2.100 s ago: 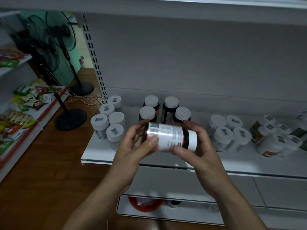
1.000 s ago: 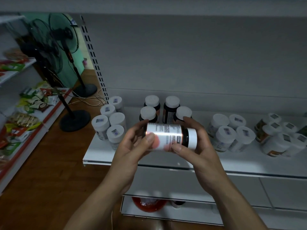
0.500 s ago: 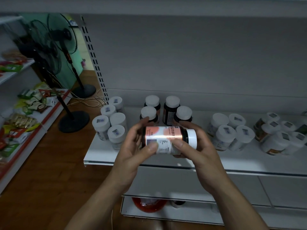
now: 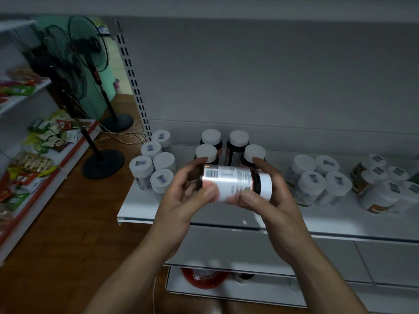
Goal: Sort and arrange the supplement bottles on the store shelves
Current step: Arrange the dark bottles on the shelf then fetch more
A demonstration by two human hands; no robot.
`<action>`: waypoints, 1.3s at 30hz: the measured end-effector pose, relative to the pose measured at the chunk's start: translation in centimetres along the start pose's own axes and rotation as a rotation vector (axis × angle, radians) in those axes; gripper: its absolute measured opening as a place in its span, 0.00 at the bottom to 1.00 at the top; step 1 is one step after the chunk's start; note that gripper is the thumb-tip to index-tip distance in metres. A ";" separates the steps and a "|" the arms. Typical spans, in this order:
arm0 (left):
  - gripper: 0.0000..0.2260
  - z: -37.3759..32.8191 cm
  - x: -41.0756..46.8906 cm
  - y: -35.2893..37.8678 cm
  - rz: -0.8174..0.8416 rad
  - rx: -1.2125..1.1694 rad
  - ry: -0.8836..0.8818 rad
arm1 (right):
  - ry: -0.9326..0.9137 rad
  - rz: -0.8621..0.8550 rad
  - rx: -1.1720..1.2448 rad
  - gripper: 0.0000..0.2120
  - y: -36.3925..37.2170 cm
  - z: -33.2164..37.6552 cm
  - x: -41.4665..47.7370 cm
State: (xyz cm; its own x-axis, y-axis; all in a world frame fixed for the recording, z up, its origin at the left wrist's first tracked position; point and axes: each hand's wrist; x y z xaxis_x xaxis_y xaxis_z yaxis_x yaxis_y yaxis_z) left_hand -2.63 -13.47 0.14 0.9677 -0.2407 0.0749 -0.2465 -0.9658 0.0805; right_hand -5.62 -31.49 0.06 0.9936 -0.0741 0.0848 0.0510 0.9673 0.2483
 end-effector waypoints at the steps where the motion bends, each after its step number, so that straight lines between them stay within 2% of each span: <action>1: 0.22 -0.2 0.0 0.2 -0.035 -0.011 -0.035 | -0.017 0.014 -0.013 0.33 0.0 0.1 -0.1; 3: 0.21 -0.3 0.0 0.5 -0.108 -0.001 -0.103 | -0.034 0.012 -0.036 0.31 0.1 0.2 -0.1; 5: 0.25 -0.3 0.2 0.6 -0.160 0.075 -0.151 | -0.023 -0.017 -0.053 0.27 0.3 0.5 -0.2; 8: 0.33 -0.5 0.4 0.8 -0.125 0.167 -0.213 | 0.004 -0.074 -0.100 0.19 0.7 0.8 -0.1; 10: 0.35 -0.6 0.4 0.9 -0.079 0.197 -0.251 | 0.019 -0.108 -0.116 0.16 0.9 0.9 0.1; 17: 0.31 -0.1 0.2 0.8 -0.033 0.290 -0.288 | 0.026 -0.167 -0.156 0.18 0.8 0.5 0.4; 19: 0.27 0.6 0.1 0.6 -0.057 0.334 -0.258 | 0.015 -0.169 -0.170 0.20 0.7 0.3 0.4; 22: 0.21 1.4 -0.3 0.3 -0.056 0.503 -0.118 | -0.004 -0.161 -0.264 0.25 0.5 0.0 0.4; 26: 0.31 3.0 -0.5 0.7 0.067 0.700 0.127 | -0.042 -0.126 -0.461 0.26 1.0 -0.6 0.4; 30: 0.28 5.0 0.2 1.5 -0.083 0.721 0.177 | -0.136 -0.005 -0.679 0.23 1.8 -0.6 1.2; 32: 0.28 6.2 0.3 1.6 -0.139 0.661 0.122 | -0.141 0.033 -0.721 0.21 1.5 -0.7 1.8; 33: 0.29 6.8 0.4 1.5 -0.162 0.615 0.082 | -0.138 0.011 -0.716 0.21 1.3 -0.9 2.3; 37: 0.29 9.1 1.2 0.8 -0.240 0.447 -0.016 | -0.218 -0.315 -0.599 0.20 -0.8 -1.9 5.1; 39: 0.27 9.3 1.8 0.7 -0.272 0.406 -0.032 | -0.226 -0.399 -0.602 0.22 -1.6 -2.1 6.4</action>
State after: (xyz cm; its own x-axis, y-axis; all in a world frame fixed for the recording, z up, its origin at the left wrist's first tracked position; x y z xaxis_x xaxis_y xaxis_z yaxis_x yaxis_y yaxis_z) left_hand -0.59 -15.48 -8.88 0.9969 0.0285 0.0735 0.0495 -0.9520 -0.3021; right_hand 0.91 -33.03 -1.84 0.8467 -0.4318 0.3109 0.5132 0.8171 -0.2628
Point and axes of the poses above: each hand's wrist, its own x-axis towards the middle knuckle, its own y-axis out of the palm, z = x × y, and after that the axes turned 4 degrees about x, right-handed
